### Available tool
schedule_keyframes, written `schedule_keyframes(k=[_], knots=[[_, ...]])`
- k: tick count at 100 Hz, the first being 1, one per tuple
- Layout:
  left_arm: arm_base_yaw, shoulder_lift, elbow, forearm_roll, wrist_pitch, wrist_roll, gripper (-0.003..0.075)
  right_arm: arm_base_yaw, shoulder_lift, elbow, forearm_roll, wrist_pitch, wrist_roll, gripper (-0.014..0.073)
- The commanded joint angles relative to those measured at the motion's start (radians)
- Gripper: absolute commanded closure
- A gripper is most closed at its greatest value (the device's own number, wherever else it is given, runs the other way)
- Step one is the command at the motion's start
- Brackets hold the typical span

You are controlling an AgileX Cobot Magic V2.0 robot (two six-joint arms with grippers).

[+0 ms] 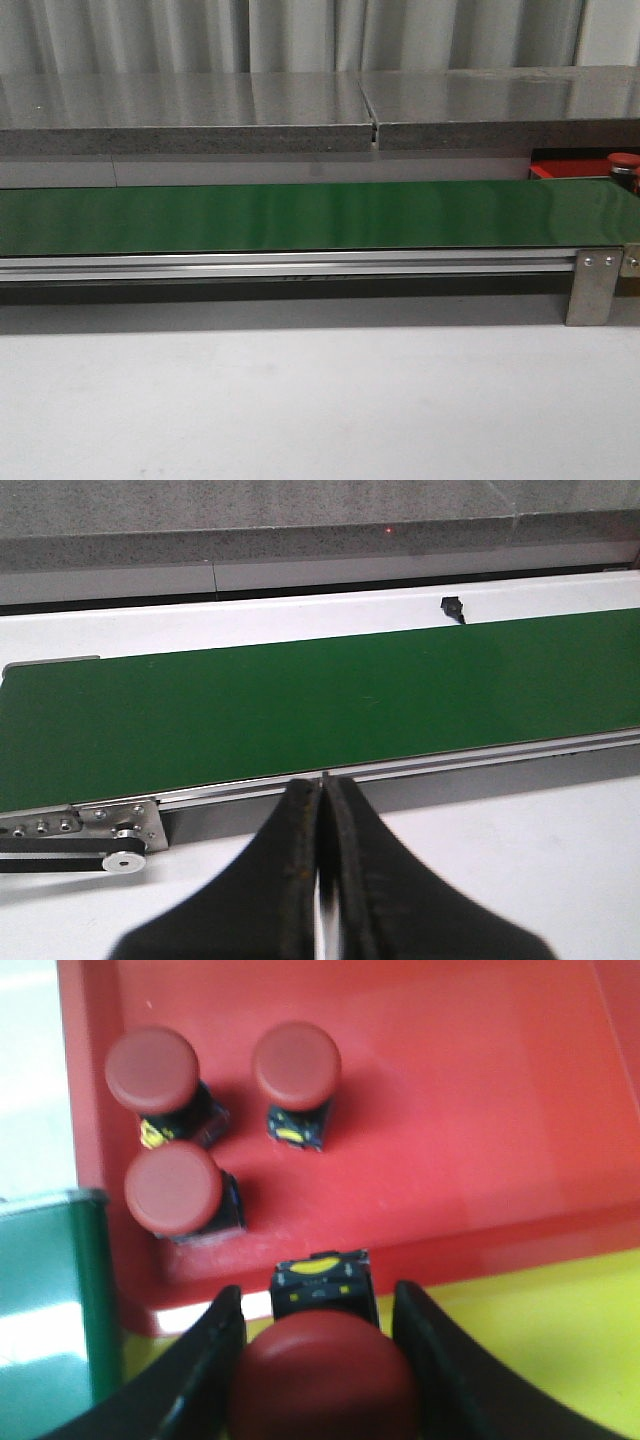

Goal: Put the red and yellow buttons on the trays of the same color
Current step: 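Lower the red button into the red tray and release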

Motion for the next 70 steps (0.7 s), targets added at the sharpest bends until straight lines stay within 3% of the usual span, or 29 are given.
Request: schedule_keyframes(k=[1, 70], knots=[[-0.009, 0.007, -0.028, -0.017, -0.066, 0.0, 0.0739, -0.007, -0.036, -0.021, 0.03, -0.106, 0.002, 0.0524], [-0.009, 0.007, -0.028, -0.017, -0.066, 0.0, 0.0739, -0.007, 0.147, -0.068, 0.077, -0.198, 0.002, 0.0524]])
